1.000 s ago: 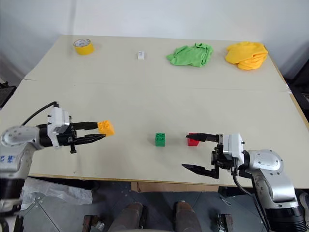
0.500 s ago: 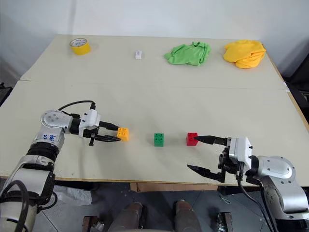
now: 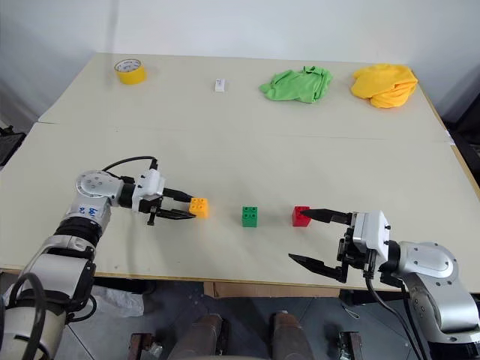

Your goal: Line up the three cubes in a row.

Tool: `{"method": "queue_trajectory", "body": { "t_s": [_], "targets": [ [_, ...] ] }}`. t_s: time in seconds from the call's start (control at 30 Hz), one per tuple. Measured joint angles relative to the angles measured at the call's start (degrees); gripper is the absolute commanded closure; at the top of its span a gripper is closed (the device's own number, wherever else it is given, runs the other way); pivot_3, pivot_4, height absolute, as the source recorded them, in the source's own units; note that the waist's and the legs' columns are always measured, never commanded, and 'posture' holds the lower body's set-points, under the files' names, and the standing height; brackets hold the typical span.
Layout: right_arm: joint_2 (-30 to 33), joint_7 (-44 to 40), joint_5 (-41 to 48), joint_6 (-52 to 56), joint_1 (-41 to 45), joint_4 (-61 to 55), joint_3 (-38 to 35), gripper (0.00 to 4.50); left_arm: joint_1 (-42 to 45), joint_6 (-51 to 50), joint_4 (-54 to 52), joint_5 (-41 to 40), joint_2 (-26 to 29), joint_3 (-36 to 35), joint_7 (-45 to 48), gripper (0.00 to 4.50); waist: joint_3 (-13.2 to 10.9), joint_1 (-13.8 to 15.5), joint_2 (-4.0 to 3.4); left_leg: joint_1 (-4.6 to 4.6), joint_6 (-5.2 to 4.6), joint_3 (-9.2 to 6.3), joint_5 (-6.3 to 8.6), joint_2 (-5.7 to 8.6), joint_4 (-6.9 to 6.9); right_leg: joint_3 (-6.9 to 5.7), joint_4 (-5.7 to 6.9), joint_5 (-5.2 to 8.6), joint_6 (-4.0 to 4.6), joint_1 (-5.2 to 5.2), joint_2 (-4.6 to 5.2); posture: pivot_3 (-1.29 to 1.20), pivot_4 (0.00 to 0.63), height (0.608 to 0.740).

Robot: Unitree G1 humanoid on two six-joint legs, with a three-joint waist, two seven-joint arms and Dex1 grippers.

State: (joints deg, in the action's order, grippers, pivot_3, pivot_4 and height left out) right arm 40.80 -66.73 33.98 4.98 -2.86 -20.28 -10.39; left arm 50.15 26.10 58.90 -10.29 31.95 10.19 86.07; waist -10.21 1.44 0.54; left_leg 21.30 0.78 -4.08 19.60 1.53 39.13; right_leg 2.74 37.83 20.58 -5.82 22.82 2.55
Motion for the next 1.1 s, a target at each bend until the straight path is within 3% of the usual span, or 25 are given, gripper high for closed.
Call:
{"method": "queue_trajectory", "body": {
  "t_s": [0.3, 0.53, 0.63, 0.93, 1.1],
  "targets": [
    [0.0, 0.02, -0.01, 0.11, 0.13, 0.0, 0.51, 0.0, 0.36, -1.22, 0.41, -0.47, -1.25, 1.05, 0.0, 3.05, 0.0, -0.14, 0.0, -0.01, 0.02, 0.0, -0.01, -0.01, 0.0, 0.0, 0.01, 0.0, 0.0, 0.0, -0.02, 0.0, 0.15, 0.74],
    [0.0, -0.02, 0.0, 0.07, -0.38, -0.01, 0.48, 0.0, -1.19, -6.83, -3.0, -2.19, 1.38, 3.94, 0.01, 0.8, -0.01, -0.44, 0.01, -0.01, 0.04, 0.0, -0.03, -0.04, -0.01, 0.01, 0.02, 0.0, 0.0, 0.02, -0.04, 0.0, 0.15, 0.74],
    [0.49, -0.82, 0.02, -0.02, -0.34, 0.19, 0.07, 0.0, -2.91, -7.76, -7.88, -5.11, 4.85, 3.12, 0.01, 0.04, -0.01, -0.77, 0.02, -0.01, 0.05, -0.01, -0.03, -0.05, -0.03, 0.03, 0.02, 0.0, 0.0, 0.02, -0.04, 0.0, 0.15, 0.74],
    [8.53, -12.13, 0.01, -3.7, 2.99, 10.61, -5.16, 0.0, -14.74, -12.15, -24.3, -10.86, 16.65, -9.68, -0.74, 0.04, -0.01, -1.62, 0.0, -0.03, 0.04, 0.0, -0.03, -0.07, -0.07, 0.05, 0.0, 0.0, 0.0, 0.01, -0.03, 0.0, 0.15, 0.74],
    [10.28, -15.79, -0.07, -5.11, 7.51, 16.62, -5.83, 0.0, -21.47, -14.82, -31.49, -10.92, 18.91, -13.32, -2.66, 0.04, -0.02, -1.21, 0.0, -0.03, 0.05, -0.08, -0.03, -0.09, -0.06, -0.01, 0.01, 0.01, 0.02, 0.0, -0.02, 0.0, 0.15, 0.74]
  ]
}}
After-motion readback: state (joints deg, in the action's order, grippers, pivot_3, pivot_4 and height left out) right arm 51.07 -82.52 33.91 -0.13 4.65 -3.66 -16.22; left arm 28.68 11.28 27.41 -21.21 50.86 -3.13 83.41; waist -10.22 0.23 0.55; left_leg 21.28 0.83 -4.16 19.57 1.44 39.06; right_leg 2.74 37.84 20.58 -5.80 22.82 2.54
